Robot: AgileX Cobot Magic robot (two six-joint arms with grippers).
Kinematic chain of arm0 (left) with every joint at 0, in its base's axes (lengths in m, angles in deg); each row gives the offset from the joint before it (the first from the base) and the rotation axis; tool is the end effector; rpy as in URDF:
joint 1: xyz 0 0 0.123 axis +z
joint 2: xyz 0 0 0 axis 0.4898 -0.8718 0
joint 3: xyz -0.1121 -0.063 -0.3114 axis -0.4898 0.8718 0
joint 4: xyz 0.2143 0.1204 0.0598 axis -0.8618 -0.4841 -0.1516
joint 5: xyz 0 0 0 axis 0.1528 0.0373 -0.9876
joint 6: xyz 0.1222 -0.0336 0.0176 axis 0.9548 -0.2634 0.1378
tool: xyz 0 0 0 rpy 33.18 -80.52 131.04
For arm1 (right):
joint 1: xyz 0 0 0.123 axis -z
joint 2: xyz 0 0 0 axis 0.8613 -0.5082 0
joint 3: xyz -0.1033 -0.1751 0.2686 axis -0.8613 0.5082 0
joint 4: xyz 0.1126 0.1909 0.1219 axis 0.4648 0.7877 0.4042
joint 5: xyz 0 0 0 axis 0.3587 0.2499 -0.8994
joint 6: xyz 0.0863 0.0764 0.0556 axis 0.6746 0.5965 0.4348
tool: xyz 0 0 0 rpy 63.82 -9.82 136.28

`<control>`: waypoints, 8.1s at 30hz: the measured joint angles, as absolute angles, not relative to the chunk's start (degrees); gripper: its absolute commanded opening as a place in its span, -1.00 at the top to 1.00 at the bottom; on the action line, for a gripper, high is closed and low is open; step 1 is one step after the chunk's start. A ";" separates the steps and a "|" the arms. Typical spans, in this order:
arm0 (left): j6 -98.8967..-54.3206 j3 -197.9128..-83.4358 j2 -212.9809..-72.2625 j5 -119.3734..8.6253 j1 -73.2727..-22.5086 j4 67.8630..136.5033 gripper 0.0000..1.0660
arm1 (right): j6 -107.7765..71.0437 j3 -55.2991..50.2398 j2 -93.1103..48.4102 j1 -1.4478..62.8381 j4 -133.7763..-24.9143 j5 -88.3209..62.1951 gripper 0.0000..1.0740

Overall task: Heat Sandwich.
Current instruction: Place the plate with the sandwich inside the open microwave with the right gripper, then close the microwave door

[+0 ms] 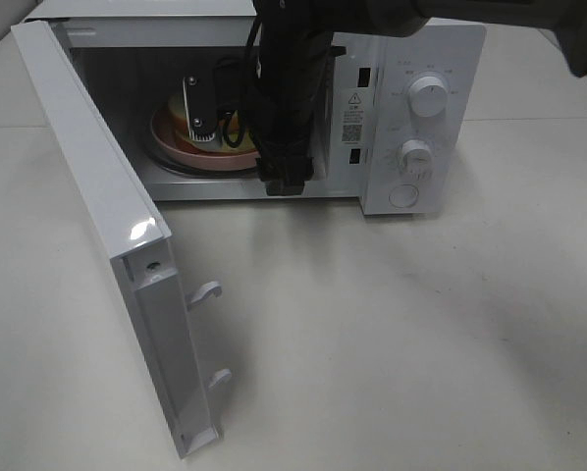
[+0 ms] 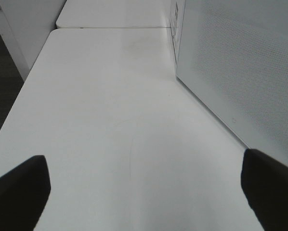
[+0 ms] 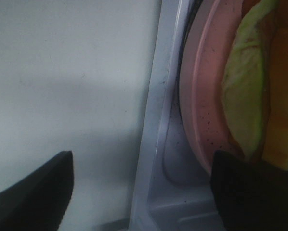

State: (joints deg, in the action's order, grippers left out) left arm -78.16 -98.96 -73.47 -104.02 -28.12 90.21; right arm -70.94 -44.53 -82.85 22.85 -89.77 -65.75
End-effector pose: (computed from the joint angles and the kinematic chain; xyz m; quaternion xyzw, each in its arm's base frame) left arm -0.0235 -0.0056 0.2623 0.0084 0.8457 -0.0070 0.5335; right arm 0.4498 0.3126 0.2030 -0.7363 0.6330 -0.1182 0.2079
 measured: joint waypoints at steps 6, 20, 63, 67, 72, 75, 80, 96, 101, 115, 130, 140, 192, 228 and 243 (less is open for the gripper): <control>-78.16 -98.96 -73.47 -104.02 -28.12 90.21 -0.94 | -70.53 -36.28 -76.90 22.33 -90.40 -63.74 -0.42; -78.16 -98.96 -73.47 -104.02 -28.12 90.21 -0.94 | -67.33 -20.58 -63.55 21.47 -90.86 -60.36 -0.42; -78.16 -98.96 -73.47 -104.02 -28.12 90.21 -0.94 | -43.66 18.96 -12.38 21.47 -90.86 -59.67 -0.42; -78.16 -98.96 -73.47 -104.02 -28.12 90.21 -0.94 | -36.96 19.70 -9.34 21.47 -90.86 -61.39 -0.42; -78.16 -98.96 -73.47 -104.02 -28.12 90.21 -0.94 | -24.35 19.87 -3.84 21.47 -90.86 -66.61 -0.42; -78.16 -98.96 -73.47 -104.02 -28.12 90.21 -0.94 | -21.37 19.87 -0.75 21.47 -90.86 -69.53 -0.42; -78.16 -98.96 -73.47 -104.02 -28.12 90.21 -0.94 | -19.77 19.87 3.60 21.47 -90.86 -76.23 -0.42; -78.16 -98.96 -73.47 -104.02 -28.12 90.21 -0.94 | -13.81 19.99 17.81 23.19 -90.80 -85.97 -0.42; -78.16 -98.96 -73.47 -104.02 -28.12 90.21 -0.94 | -13.81 22.57 23.09 29.09 -90.80 -86.03 -0.42; -78.16 -98.96 -73.47 -104.02 -28.12 90.21 -0.94 | -12.32 30.93 36.21 44.27 -88.05 -80.41 -0.42; -78.16 -98.96 -73.47 -104.02 -28.12 90.21 -0.94 | -12.04 35.97 46.46 54.42 -83.01 -76.58 -0.42; -78.16 -98.96 -73.47 -104.02 -28.12 90.21 -0.94 | -11.98 35.97 46.46 54.82 -83.07 -76.58 -0.42; -78.16 -98.96 -73.47 -104.02 -28.12 90.21 -0.93 | -11.92 35.97 46.46 54.82 -83.18 -76.58 -0.42; -75.46 -93.29 -105.84 -64.37 -28.12 88.72 1.00 | -11.92 35.97 46.46 54.82 -83.18 -76.58 -0.42; -74.49 -80.17 -114.09 -31.37 -28.12 88.72 1.00 | -11.86 35.97 46.46 54.82 -83.18 -76.58 -0.42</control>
